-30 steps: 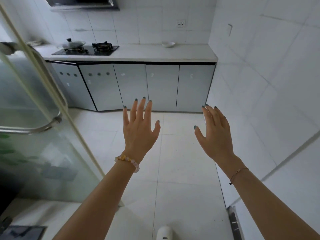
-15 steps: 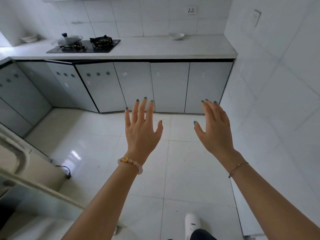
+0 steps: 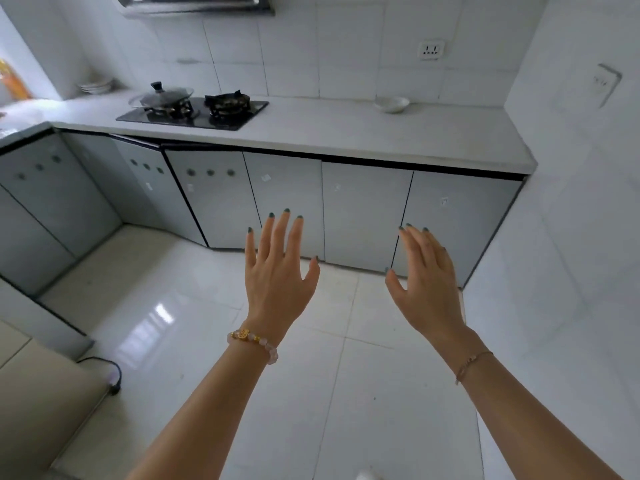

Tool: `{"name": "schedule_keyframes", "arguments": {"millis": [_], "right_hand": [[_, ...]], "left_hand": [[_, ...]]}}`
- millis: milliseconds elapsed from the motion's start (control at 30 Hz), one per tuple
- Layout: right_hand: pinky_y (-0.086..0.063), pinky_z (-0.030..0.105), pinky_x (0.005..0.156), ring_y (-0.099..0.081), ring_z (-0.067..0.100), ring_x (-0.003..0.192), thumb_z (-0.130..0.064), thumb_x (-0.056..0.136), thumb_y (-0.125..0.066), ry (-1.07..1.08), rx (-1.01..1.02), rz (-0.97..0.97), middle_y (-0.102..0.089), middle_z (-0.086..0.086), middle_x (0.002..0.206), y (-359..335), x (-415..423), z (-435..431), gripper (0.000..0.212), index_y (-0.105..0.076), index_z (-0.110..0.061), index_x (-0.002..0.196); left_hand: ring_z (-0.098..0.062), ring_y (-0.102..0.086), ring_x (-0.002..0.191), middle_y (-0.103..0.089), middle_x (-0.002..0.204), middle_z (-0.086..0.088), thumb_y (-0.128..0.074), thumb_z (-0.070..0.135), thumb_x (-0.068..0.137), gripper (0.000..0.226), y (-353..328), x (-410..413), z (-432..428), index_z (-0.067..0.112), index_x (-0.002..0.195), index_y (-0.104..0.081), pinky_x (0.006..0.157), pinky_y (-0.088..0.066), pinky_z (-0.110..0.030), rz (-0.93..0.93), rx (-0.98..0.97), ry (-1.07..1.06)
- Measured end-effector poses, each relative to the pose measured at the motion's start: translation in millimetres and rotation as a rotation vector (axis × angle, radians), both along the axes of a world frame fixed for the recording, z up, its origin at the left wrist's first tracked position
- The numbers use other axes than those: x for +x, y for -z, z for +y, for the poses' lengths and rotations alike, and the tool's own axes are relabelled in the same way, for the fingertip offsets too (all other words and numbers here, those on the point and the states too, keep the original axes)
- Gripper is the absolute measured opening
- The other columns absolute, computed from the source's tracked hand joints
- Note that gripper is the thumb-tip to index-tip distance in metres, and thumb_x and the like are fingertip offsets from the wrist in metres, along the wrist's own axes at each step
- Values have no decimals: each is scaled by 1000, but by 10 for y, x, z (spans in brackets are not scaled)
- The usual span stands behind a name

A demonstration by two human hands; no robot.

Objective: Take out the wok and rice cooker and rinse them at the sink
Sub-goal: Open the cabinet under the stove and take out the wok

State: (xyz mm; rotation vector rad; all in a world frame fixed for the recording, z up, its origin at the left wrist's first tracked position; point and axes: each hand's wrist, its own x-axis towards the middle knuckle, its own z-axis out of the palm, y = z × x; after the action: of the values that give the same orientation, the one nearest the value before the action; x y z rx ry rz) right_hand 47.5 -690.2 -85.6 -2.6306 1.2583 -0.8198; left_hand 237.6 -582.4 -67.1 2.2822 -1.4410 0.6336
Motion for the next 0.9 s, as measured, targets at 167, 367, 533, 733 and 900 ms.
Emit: {"name": "schedule_keyframes", "arguments": {"millis": [167, 367, 533, 733, 900], "right_hand": [[-26, 52, 113, -24, 28, 142, -33, 88, -42, -109, 15, 12, -34, 7, 150, 1, 565, -632, 63, -31, -10, 145], [-29, 53, 111, -28, 28, 139, -39, 86, -33, -283, 20, 37, -37, 7, 147, 63, 1430, -1050, 65, -35, -9, 143], [-28, 52, 111, -27, 26, 138, -37, 85, -35, -394, -9, 33, -38, 6, 146, 120, 2256, -1361, 63, -36, -10, 142], [-29, 51, 111, -25, 24, 137, -37, 85, -35, -479, -12, 55, -40, 7, 145, 193, 3623, -1705, 63, -37, -9, 141], [-27, 48, 112, -24, 21, 135, -36, 85, -36, -552, 6, 41, -41, 6, 145, 176, 4878, -1850, 62, -39, -10, 141]], "left_hand": [[-34, -38, 134, -43, 143, -12, -50, 41, 83, 61, 92, 406, -385, 12, 136, -41, 111, -23, -52, 22, -4, -103], [-36, -44, 129, -49, 137, -15, -39, 42, 85, 57, 148, 1052, -551, 9, 131, -44, 109, -29, -54, 13, -29, -265], [-36, -43, 130, -49, 137, -15, -36, 43, 85, 58, 283, 1813, -652, 11, 132, -41, 110, -25, -52, 36, -17, -380], [-36, -40, 131, -48, 138, -15, -45, 39, 85, 55, 356, 3082, -803, 9, 131, -44, 110, -25, -53, 62, -24, -481], [-34, -40, 132, -47, 138, -13, -56, 36, 84, 56, 281, 4100, -918, 10, 132, -43, 111, -26, -53, 46, -14, -534]]}}
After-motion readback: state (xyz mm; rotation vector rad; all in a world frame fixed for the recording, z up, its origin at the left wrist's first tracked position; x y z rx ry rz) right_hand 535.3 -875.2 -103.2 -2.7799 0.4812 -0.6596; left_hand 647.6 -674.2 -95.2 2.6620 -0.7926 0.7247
